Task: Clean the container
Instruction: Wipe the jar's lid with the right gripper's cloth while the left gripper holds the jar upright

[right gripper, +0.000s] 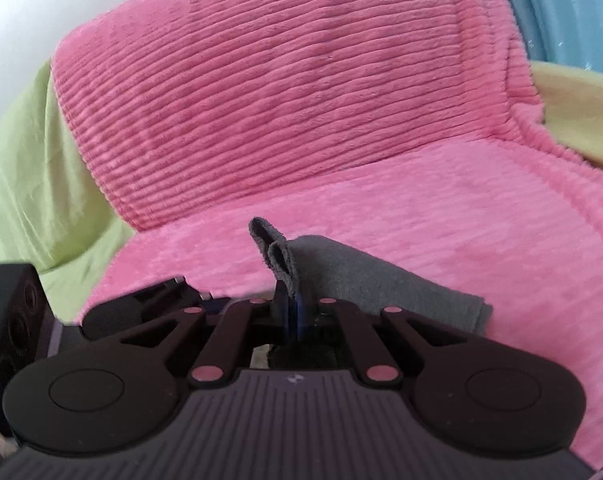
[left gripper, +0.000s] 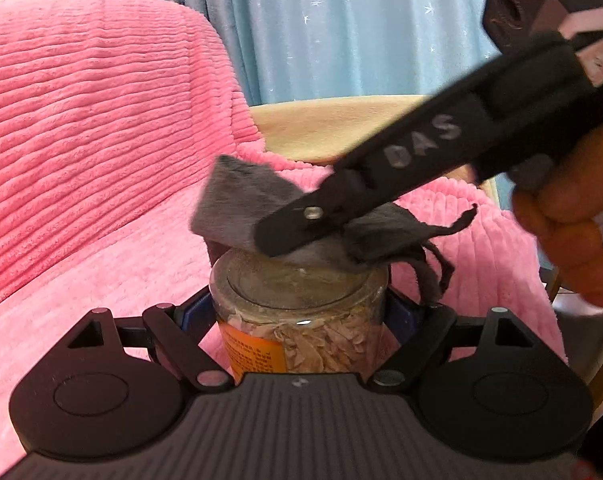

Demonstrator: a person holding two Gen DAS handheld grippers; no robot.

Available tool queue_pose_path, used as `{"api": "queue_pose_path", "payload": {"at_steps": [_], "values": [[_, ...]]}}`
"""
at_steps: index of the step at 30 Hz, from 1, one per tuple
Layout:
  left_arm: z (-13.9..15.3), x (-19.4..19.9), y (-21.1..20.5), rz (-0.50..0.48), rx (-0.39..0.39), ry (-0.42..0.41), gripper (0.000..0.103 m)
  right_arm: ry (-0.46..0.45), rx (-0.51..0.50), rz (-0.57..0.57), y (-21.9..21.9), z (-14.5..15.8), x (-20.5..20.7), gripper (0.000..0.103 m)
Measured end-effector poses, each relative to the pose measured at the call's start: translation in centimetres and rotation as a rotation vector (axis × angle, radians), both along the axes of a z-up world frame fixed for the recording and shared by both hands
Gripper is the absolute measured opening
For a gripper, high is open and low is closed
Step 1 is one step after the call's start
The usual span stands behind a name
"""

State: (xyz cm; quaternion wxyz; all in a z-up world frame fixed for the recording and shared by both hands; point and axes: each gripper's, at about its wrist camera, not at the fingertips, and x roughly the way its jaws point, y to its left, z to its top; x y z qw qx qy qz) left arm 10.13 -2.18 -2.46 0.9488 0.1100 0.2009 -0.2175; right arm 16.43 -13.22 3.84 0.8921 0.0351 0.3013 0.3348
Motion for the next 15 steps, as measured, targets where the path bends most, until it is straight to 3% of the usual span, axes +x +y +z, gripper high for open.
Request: {"api": "queue_pose_path", "payload": {"at_steps": [4, 9, 12, 15], "values": [[0.1, -0.1, 0.0, -0.005, 0.009, -0.003, 0.085, 0.069, -0.002, 0.07, -1.2, 0.5, -1.2, 0.002], [0.1, 0.0, -0.2, -0.003, 0.023, -0.002, 0.085, 0.161, 0.127, 0.134, -1.1, -0.4, -0.7, 0.002], [0.2, -0.1, -0.5, 0.0, 0.041, -0.01, 0.085, 0.157, 0.182, 0.103, -0.2, -0.7, 0.1, 0.001], [0.2, 0.0, -0.4, 0.004, 0.035, -0.01, 0.085, 0.079, 0.155, 0.03, 0.6, -0.5, 0.8, 0.001]]}}
